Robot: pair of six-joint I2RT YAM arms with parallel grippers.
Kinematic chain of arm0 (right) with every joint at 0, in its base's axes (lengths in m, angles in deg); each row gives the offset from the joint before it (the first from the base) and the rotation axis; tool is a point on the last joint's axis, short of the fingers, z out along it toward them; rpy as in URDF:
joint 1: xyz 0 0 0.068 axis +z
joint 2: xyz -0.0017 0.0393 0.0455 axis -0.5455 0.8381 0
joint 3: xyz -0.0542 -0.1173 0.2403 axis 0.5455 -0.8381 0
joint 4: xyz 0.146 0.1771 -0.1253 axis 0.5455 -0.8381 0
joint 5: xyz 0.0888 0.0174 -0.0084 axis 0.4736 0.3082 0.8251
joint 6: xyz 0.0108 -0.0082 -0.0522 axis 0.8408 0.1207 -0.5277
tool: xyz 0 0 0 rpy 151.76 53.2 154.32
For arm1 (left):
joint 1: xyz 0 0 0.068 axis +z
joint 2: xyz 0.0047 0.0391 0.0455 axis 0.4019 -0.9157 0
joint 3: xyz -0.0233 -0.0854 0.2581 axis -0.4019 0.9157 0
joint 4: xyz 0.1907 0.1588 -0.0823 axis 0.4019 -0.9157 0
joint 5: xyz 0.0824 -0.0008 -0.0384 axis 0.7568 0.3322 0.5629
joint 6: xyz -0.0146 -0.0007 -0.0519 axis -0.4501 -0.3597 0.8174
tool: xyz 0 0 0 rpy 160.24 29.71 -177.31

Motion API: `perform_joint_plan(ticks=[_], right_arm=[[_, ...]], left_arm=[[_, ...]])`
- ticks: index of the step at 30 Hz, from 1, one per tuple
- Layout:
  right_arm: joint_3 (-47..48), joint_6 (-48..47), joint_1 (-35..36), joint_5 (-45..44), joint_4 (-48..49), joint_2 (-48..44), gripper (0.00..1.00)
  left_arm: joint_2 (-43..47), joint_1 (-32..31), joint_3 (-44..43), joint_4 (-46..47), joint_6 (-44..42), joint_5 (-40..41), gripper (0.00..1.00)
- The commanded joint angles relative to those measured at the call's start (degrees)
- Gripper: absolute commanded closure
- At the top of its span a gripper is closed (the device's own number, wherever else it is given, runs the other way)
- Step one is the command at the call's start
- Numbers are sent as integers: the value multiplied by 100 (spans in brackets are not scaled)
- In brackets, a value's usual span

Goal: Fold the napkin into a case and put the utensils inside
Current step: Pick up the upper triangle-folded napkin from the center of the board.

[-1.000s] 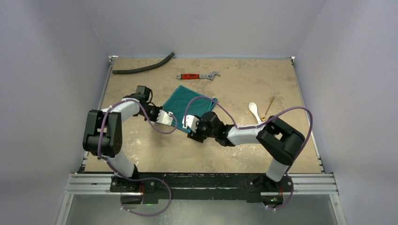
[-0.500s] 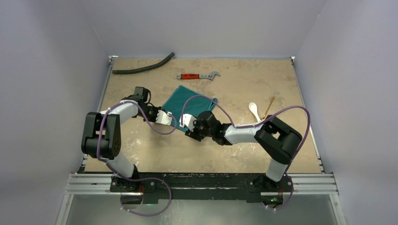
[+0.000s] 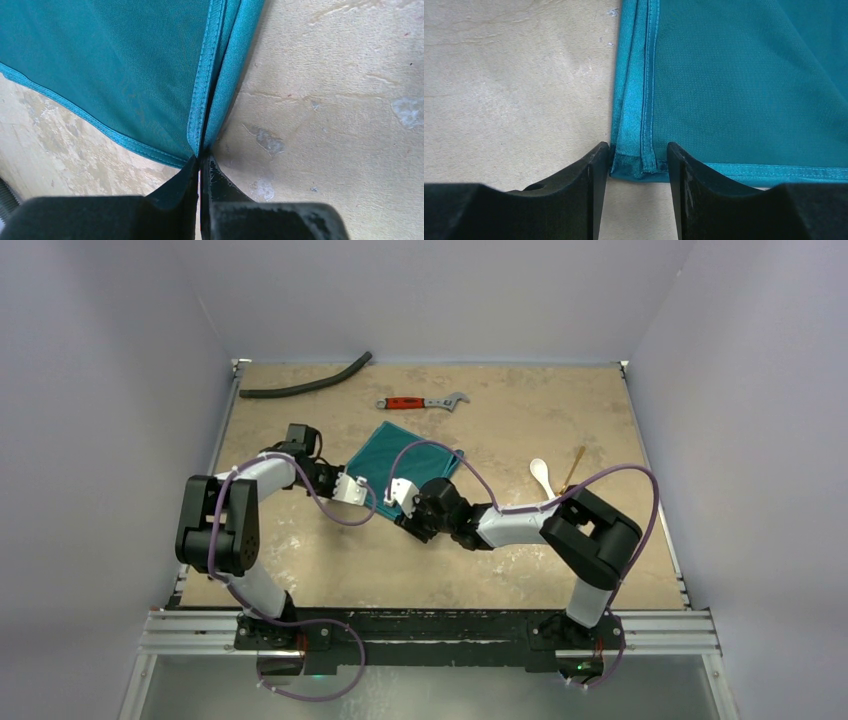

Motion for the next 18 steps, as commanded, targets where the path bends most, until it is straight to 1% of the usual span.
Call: perform_joint_plan(ticks=[1, 6, 10, 13, 18], right_arm=[[113, 156, 63, -36, -258, -49, 49], [138, -119, 117, 213, -143, -106, 41], [138, -584, 264, 188, 40, -132, 38], [324, -731, 269, 132, -83, -42, 37], [403, -923, 274, 158, -61, -59, 36]], left_arm=[[16, 77, -79, -149, 223, 36, 100], [264, 281, -17, -746, 259, 44, 100], [720, 392, 302, -1176, 165, -28, 100], [1030, 400, 604, -1286, 108, 17, 100], [1047, 475, 703, -1196, 293, 84, 100]])
